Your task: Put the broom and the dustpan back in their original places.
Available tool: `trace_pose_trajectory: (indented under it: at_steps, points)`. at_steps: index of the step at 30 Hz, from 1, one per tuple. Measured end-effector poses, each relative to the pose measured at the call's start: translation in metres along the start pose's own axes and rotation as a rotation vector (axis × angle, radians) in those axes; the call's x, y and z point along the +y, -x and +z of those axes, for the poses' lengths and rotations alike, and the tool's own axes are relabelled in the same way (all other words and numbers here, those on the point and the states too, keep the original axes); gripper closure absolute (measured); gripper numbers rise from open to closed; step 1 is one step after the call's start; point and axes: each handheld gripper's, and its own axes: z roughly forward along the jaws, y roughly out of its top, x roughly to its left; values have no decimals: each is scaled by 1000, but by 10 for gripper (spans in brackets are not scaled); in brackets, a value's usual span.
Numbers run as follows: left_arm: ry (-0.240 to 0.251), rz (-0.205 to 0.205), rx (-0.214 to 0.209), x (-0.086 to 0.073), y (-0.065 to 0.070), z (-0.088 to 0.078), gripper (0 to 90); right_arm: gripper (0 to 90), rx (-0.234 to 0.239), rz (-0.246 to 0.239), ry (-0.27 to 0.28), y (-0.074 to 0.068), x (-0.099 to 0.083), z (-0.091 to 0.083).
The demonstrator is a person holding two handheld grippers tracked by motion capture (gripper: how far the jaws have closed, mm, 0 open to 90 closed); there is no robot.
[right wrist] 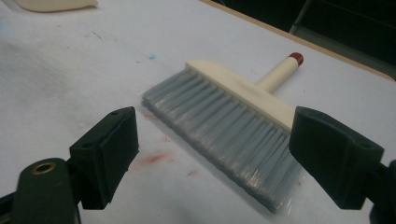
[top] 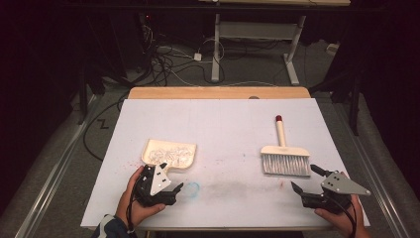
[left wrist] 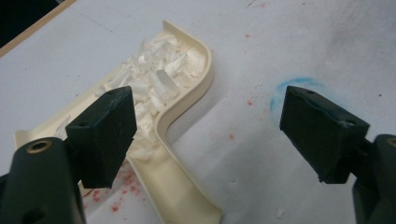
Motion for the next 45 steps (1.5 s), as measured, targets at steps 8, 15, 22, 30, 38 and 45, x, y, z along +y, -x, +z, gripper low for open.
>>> trace_pose_trajectory:
  at_steps: [8,15,22,30,38,45]
  points:
    - [14,8,-3,-3,0,-4,182,170,-11,-19,-1,-6,4,-1]
    - [10,9,-5,-2,0,-2,182,170,-21,-31,1,-8,5,-1]
    - [6,16,-9,-1,1,-1,182,171,-20,-33,16,-10,7,-3]
    - [2,15,-11,-2,1,0,182,171,-22,-42,18,-11,8,-4]
    - [-1,18,-13,-1,1,0,182,171,-18,-43,22,-12,8,-4]
    - [-1,11,-16,0,-1,2,182,171,-20,-38,19,-10,7,-3]
